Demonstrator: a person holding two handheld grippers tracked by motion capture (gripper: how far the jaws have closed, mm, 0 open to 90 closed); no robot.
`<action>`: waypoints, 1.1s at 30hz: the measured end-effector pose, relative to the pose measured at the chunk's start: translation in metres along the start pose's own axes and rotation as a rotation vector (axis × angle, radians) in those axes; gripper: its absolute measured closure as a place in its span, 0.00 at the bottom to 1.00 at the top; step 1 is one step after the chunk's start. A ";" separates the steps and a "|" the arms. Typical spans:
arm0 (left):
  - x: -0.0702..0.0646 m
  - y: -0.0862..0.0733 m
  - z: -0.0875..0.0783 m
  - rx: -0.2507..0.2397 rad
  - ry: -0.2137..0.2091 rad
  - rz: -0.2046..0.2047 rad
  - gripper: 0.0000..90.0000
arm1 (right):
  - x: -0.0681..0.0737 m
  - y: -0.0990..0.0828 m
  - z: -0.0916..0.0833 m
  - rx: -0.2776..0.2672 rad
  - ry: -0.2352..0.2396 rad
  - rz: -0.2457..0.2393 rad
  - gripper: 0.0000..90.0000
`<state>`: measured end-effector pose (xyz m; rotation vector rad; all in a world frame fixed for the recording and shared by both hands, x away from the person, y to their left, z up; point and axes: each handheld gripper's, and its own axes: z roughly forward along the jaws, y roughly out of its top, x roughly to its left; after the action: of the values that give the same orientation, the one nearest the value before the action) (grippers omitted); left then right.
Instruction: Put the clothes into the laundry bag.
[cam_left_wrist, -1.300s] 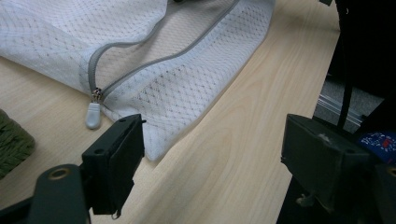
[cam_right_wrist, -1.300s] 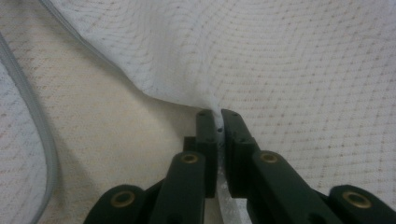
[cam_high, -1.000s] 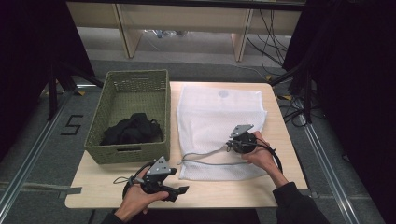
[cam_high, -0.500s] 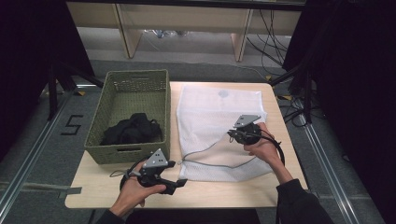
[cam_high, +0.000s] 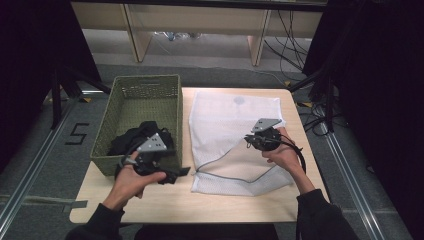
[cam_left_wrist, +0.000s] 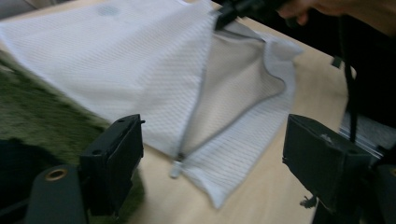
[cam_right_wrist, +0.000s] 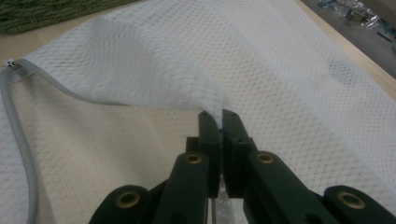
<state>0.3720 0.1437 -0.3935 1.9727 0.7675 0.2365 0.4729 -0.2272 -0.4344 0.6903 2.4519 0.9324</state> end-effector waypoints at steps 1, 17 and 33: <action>0.010 0.004 -0.004 -0.003 0.015 -0.034 0.22 | 0.001 0.000 0.000 0.002 -0.003 0.007 0.99; 0.148 0.012 -0.020 0.265 0.235 -0.155 0.22 | 0.000 -0.002 0.003 0.011 0.007 0.004 0.99; 0.192 -0.004 0.019 0.453 0.145 -0.210 0.17 | -0.002 -0.005 0.005 0.015 0.018 -0.010 0.99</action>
<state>0.5298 0.2468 -0.4349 2.2907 1.1971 0.0829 0.4754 -0.2288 -0.4406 0.6774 2.4780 0.9206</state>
